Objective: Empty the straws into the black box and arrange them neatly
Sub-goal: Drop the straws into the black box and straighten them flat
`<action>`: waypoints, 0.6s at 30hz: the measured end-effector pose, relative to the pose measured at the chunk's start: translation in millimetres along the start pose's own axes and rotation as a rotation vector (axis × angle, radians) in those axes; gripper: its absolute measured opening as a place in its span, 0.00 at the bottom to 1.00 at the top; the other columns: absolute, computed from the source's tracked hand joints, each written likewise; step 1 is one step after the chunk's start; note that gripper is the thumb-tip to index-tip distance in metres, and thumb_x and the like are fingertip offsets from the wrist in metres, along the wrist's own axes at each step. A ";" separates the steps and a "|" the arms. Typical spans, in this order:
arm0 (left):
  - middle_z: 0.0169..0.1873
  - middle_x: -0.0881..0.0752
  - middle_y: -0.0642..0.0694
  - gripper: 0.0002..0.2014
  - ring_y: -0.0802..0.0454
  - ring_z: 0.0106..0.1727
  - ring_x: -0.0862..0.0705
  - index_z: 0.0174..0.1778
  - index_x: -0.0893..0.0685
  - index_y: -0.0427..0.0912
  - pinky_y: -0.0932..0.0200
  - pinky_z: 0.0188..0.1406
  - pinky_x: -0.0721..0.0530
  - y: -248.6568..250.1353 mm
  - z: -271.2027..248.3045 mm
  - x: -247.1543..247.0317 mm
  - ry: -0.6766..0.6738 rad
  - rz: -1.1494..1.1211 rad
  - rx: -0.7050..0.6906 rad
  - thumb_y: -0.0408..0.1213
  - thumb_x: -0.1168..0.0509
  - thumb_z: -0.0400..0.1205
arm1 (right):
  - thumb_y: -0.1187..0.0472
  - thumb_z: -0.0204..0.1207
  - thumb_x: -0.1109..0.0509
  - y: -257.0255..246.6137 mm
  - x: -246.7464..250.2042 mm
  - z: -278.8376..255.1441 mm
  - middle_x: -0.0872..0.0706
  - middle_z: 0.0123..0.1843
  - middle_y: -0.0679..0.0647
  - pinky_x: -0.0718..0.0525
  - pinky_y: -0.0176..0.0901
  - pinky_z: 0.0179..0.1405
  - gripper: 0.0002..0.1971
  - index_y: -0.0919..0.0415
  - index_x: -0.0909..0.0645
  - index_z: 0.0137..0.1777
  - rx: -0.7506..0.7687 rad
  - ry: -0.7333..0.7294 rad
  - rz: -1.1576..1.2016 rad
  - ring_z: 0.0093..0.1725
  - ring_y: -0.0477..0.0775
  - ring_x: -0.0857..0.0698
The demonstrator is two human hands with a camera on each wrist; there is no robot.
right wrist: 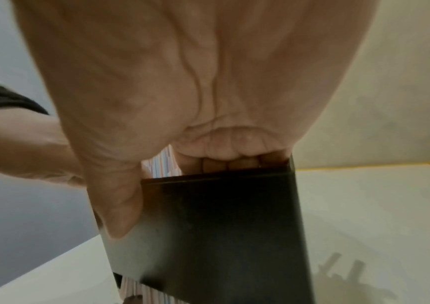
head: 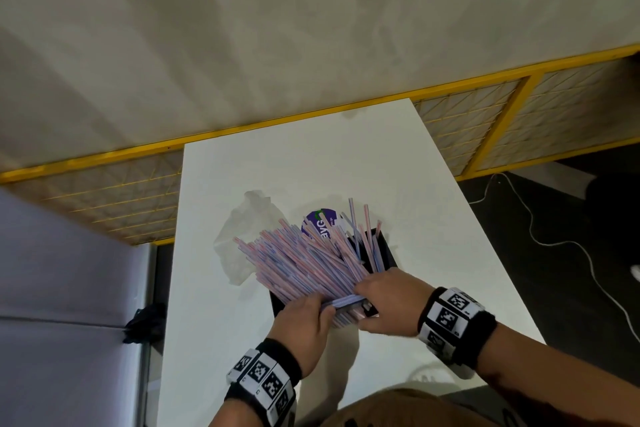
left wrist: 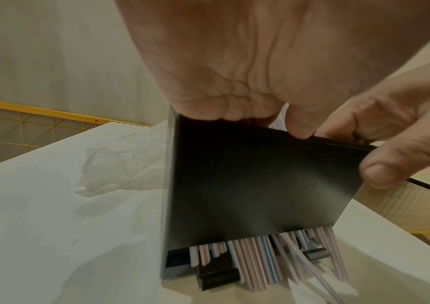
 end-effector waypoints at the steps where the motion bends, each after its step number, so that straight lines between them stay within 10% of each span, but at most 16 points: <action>1: 0.51 0.16 0.52 0.17 0.52 0.53 0.19 0.61 0.20 0.52 0.52 0.58 0.21 -0.1 0.0 -0.4 -0.009 0.001 0.000 0.54 0.51 0.92 | 0.40 0.77 0.32 -0.1 1.2 -2.2 0.15 0.49 0.49 0.20 0.49 0.49 0.17 0.52 0.20 0.54 -0.005 -0.016 0.057 0.47 0.55 0.16; 4: 0.48 0.19 0.54 0.16 0.53 0.50 0.21 0.58 0.20 0.52 0.55 0.54 0.23 0.2 -0.4 -0.1 -0.011 -0.010 -0.017 0.54 0.51 0.92 | 0.37 0.77 0.33 3.6 13.0 -13.6 0.13 0.52 0.46 0.14 0.53 0.52 0.18 0.47 0.18 0.58 -0.009 0.046 0.250 0.48 0.48 0.15; 9: 0.54 0.17 0.58 0.14 0.59 0.57 0.20 0.65 0.18 0.55 0.61 0.60 0.22 6.3 -1.1 7.0 0.029 -0.041 -0.064 0.51 0.46 0.90 | 0.31 0.73 0.33 41.1 36.4 -52.4 0.12 0.61 0.34 0.16 0.34 0.62 0.29 0.42 0.17 0.71 -0.168 0.293 0.635 0.60 0.31 0.15; 13: 0.53 0.20 0.64 0.14 0.67 0.53 0.25 0.68 0.19 0.61 0.76 0.52 0.31 21.4 3.9 14.0 0.060 -0.003 -0.149 0.52 0.42 0.88 | 0.41 0.79 0.28 78.6 23.9 -76.9 0.11 0.53 0.32 0.19 0.29 0.52 0.13 0.39 0.14 0.62 -0.350 0.383 0.867 0.54 0.35 0.13; 18: 0.51 0.18 0.59 0.12 0.60 0.53 0.22 0.64 0.13 0.58 0.68 0.49 0.26 40.0 19.8 19.3 0.076 0.130 -0.203 0.49 0.39 0.88 | 0.54 0.84 0.27 101.2 -35.5 -68.2 0.10 0.54 0.50 0.13 0.45 0.55 0.10 0.53 0.14 0.61 -0.573 0.276 0.931 0.47 0.48 0.11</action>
Point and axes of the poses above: each hand's wrist, its own z-axis towards the middle knuckle, its own x-axis out of the back of the hand, y = z × x, the point moved 4 cm from there along z, towards the middle knuckle
